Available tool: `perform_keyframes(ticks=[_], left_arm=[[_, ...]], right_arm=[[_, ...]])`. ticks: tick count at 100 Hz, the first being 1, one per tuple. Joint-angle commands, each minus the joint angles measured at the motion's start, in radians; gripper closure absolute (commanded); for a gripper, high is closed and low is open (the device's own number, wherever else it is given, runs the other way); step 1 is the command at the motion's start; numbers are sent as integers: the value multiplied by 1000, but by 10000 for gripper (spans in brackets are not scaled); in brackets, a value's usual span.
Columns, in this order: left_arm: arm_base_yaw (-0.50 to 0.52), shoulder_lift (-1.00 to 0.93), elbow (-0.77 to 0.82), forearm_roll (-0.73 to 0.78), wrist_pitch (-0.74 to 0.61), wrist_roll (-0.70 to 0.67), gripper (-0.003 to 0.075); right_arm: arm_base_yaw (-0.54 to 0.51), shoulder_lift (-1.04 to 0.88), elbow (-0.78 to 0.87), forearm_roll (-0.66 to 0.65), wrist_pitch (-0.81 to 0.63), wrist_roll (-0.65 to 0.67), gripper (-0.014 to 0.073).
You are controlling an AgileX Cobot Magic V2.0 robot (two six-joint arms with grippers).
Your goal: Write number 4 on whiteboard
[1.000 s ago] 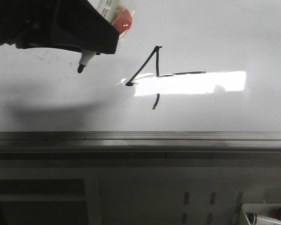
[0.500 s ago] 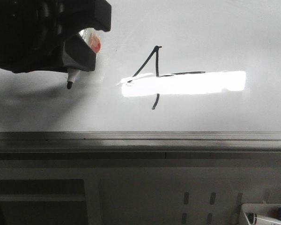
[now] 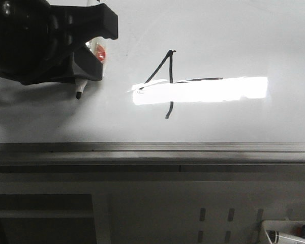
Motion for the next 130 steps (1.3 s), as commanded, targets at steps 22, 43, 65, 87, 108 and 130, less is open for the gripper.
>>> perform_keyframes(ticks=[22, 43, 65, 87, 108, 130], left_arm=[[14, 8, -23, -54, -25, -13, 728], [14, 8, -23, -57, -19, -13, 466], [14, 8, -23, -57, -19, -13, 412], [14, -48, -23, -54, -7, -8, 216], [14, -280, 70, -54, 60, 55, 187], [14, -647, 295, -27, 60, 56, 366]], right_arm=[[-7, -5, -26, 27, -59, 17, 658], [-7, -5, -26, 53, -54, 17, 658], [-7, -5, -26, 53, -53, 17, 658], [-7, -34, -6, 53, -59, 17, 658], [-7, -244, 194, 53, -214, 17, 658], [-7, -577, 501, 53, -474, 17, 658]])
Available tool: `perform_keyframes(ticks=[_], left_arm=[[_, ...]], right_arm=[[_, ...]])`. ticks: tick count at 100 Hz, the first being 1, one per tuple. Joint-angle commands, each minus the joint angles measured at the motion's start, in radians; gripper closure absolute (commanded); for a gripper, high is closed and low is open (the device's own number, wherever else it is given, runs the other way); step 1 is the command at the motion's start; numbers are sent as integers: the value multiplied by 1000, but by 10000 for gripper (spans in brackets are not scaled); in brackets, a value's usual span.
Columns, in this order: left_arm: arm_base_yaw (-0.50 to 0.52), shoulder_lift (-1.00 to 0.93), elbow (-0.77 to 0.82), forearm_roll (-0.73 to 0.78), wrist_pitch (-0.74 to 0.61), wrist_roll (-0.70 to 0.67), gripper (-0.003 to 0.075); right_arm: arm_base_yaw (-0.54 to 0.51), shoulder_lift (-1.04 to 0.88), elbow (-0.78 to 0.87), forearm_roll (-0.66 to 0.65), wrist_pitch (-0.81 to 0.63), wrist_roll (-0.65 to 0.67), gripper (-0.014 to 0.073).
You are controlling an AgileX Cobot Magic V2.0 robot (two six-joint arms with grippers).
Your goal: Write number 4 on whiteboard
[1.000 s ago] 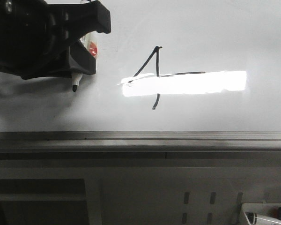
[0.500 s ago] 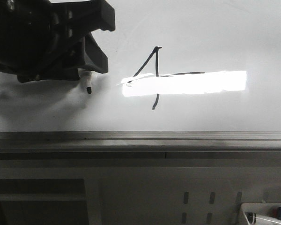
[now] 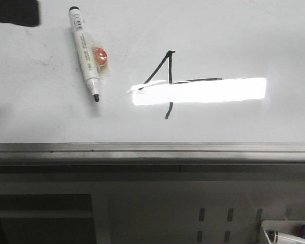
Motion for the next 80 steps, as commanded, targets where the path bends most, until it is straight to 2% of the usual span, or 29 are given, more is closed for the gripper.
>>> perform_keyframes(ticks=[1, 19, 37, 80], left_arm=[[1, -144, 62, 23, -9, 6, 379], [1, -351, 137, 23, -9, 6, 741], [1, -422, 140, 23, -5, 6, 741], [1, -419, 140, 23, -3, 6, 741]], right_arm=[[-7, -113, 76, 20, -170, 1, 658], [-7, -276, 176, 20, -179, 1, 658], [-7, -256, 183, 20, -224, 1, 658], [-7, -254, 183, 20, -224, 1, 658]])
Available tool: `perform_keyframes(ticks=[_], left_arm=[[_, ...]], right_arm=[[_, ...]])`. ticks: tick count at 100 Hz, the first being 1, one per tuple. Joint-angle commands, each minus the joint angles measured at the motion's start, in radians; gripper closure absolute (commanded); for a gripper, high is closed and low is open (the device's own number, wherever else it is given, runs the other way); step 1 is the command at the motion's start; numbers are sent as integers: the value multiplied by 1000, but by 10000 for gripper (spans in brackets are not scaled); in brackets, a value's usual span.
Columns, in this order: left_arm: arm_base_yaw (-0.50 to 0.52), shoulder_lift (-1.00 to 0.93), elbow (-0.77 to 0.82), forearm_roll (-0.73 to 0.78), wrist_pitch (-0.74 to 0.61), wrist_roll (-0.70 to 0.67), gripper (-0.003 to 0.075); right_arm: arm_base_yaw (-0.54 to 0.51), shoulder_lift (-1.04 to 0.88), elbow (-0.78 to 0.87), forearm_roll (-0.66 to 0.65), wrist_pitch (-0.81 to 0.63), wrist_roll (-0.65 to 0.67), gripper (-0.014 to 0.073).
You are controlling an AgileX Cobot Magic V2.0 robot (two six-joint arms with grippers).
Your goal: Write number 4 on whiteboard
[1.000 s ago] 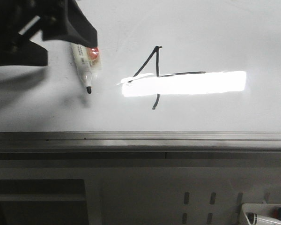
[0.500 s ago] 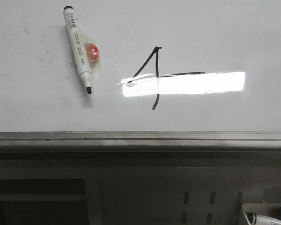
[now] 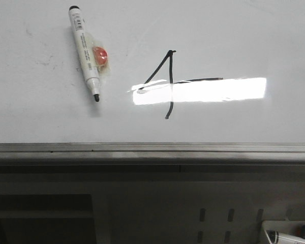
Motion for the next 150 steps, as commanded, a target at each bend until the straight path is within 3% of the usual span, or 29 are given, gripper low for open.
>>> perform_keyframes(ticks=[1, 14, 24, 35, 48, 63, 72, 85, 107, 150], left_arm=[[1, 6, -27, 22, -3, 1, 741], [1, -4, -1, 90, -142, 39, 741], [35, -41, 79, 416, -199, 43, 741], [157, -105, 164, 714, -154, 9, 741], [366, -218, 212, 884, -3, -190, 741], [596, -331, 251, 1291, 189, -637, 741], [704, -371, 282, 1324, 311, -782, 741], [793, -405, 294, 1370, 506, -797, 741], [855, -404, 296, 1402, 508, -795, 741], [857, -404, 296, 1402, 508, -795, 741]], right_arm=[[-6, 5, -23, 7, -71, 1, 658], [-6, 5, -23, 7, -71, 1, 658], [-6, 5, -23, 7, -71, 1, 658], [-6, 5, -23, 7, -71, 1, 658], [-6, 5, -23, 7, -71, 1, 658], [-6, 5, -23, 7, -71, 1, 658], [-6, 5, -23, 7, -71, 1, 658], [-6, 5, -23, 7, -71, 1, 658], [-6, 5, -23, 7, -71, 1, 658], [-6, 5, -23, 7, -71, 1, 658]])
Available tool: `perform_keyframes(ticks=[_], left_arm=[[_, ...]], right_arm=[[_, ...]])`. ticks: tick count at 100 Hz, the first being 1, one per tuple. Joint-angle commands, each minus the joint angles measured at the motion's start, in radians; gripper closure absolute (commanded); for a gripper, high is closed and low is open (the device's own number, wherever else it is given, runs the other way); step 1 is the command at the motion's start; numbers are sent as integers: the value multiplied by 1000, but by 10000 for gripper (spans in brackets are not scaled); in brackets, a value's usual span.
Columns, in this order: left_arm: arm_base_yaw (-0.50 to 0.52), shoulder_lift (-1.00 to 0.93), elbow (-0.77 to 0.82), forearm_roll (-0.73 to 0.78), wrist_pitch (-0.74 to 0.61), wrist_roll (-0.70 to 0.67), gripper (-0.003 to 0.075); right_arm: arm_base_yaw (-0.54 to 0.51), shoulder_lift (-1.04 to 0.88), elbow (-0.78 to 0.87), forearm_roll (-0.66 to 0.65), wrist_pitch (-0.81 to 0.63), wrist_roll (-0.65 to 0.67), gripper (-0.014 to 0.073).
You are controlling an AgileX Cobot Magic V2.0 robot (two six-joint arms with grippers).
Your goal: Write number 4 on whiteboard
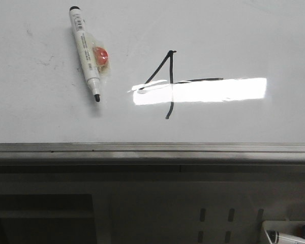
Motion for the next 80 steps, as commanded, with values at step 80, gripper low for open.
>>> perform_keyframes(ticks=[80], left_arm=[[3, -24, 36, 0, -49, -11, 741]], right_arm=[[-440, 4, 241, -726, -83, 938, 658]])
